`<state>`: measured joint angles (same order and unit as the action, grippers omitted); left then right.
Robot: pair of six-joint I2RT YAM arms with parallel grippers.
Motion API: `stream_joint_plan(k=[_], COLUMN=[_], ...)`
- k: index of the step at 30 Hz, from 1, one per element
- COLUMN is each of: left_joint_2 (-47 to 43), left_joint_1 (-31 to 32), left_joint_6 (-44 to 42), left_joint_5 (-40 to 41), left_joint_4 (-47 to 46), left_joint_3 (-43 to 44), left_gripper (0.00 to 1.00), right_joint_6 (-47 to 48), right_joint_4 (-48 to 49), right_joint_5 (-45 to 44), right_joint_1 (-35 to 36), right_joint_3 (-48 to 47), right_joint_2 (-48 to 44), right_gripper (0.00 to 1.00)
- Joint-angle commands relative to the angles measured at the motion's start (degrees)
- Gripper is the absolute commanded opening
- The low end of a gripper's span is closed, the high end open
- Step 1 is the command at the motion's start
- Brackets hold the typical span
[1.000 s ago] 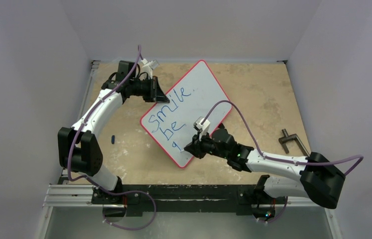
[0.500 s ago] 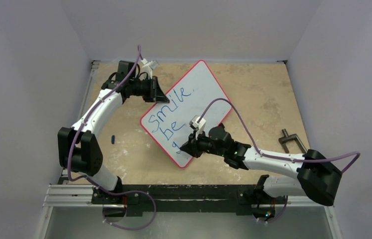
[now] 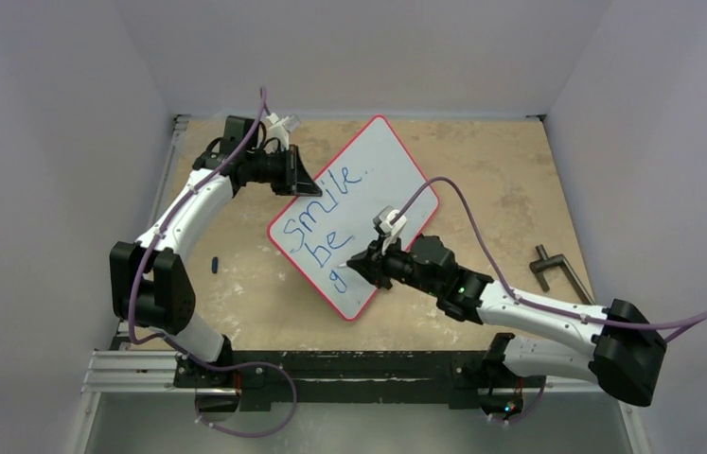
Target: Write a sentence on the whiteboard
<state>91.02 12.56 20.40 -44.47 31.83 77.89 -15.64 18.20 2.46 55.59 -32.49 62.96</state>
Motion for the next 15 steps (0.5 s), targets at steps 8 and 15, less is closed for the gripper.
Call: stream_joint_plan(k=[8,15], left_joint_2=[-1.64,-1.63], left_joint_1=[-0.69,-0.69], left_joint_6=[-0.80,-0.81], left_joint_5=[3.38,3.34], left_joint_4=[-2.22,-2.26], left_joint_3=[1.21,1.33], left_gripper=[0.00,0.00], right_joint_6=[0.77,1.11], right_joint_4=[0.29,0.50], right_joint_5=[-4.72,-4.61], right_joint_1=[0.13,0.13], right_joint_3=[-3.78,-4.56], right_joint_2=[2.64,4.02], right_gripper=[0.00,0.00])
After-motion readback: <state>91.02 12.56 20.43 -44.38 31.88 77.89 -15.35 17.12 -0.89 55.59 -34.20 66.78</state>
